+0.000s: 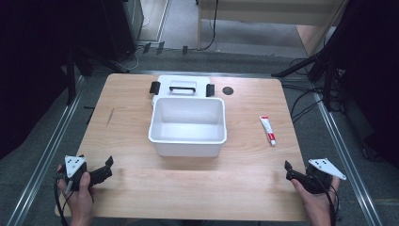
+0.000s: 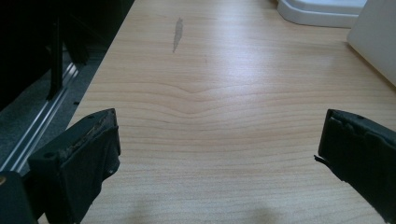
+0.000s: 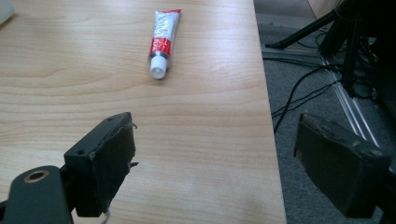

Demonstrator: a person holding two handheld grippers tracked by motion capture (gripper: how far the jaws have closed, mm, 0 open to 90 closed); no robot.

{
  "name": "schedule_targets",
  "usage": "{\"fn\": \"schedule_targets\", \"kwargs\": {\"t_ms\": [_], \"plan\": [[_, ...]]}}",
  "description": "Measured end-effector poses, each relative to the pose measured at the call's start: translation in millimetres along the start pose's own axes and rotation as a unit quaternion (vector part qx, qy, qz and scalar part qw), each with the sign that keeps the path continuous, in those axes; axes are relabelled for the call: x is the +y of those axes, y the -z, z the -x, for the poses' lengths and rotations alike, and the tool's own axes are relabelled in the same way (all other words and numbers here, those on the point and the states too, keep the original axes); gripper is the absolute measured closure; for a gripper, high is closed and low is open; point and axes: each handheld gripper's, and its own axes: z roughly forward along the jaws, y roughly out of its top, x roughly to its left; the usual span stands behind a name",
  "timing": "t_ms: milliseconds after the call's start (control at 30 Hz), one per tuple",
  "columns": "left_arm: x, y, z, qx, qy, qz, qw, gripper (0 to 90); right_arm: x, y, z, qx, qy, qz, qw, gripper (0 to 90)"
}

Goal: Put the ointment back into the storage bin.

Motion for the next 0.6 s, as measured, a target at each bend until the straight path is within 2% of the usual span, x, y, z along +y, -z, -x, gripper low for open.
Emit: {"fn": "schedule_targets", "kwargs": {"t_ms": [67, 133, 233, 300, 333, 367, 433, 500, 533, 600], "plan": [[0.0, 0.1, 0.0, 0.001, -0.001, -0.002, 1.0000, 0.0, 6.5, 0.7, -0.8, 0.004, 0.006, -0.017, 0.9998, 13.7], [0.0, 0.3, 0.0, 0.002, -0.001, -0.002, 1.0000, 0.0, 12.2, -0.1, -0.4, 0.014, 0.000, -0.037, 0.9992, 13.8], [0.0, 0.2, 0.1, 0.003, -0.001, -0.003, 1.0000, 0.0, 19.1, -5.4, -0.2, 0.028, 0.000, -0.074, 0.9968, 14.0], [0.1, 0.1, 0.3, 0.003, -0.003, -0.003, 1.0000, 0.0, 23.7, -11.3, -0.8, 0.028, 0.011, -0.107, 0.9938, 14.2], [0.1, 0.1, 0.3, 0.003, -0.003, -0.003, 1.0000, 0.0, 27.9, -15.9, -1.7, 0.025, 0.016, -0.132, 0.9908, 14.4], [0.1, 0.2, 0.2, 0.003, -0.003, -0.004, 1.0000, 0.0, 30.5, -18.1, -2.3, 0.025, 0.022, -0.144, 0.9891, 14.9], [0.1, 0.2, 0.2, 0.003, -0.003, -0.003, 1.0000, 0.0, 32.6, -19.9, -3.0, 0.024, 0.025, -0.152, 0.9878, 15.2], [0.0, 0.3, 0.2, 0.003, -0.002, -0.003, 1.0000, 0.0, 39.7, -24.6, -5.5, 0.022, 0.042, -0.173, 0.9837, 17.1], [-0.1, 0.3, 0.1, 0.003, -0.002, -0.003, 1.0000, 0.0, 47.4, -28.0, -8.5, 0.016, 0.050, -0.191, 0.9802, 17.3], [-0.1, 0.3, 0.1, 0.003, -0.001, -0.003, 1.0000, 0.0, 50.5, -29.2, -9.1, 0.015, 0.054, -0.194, 0.9793, 17.4]]}}
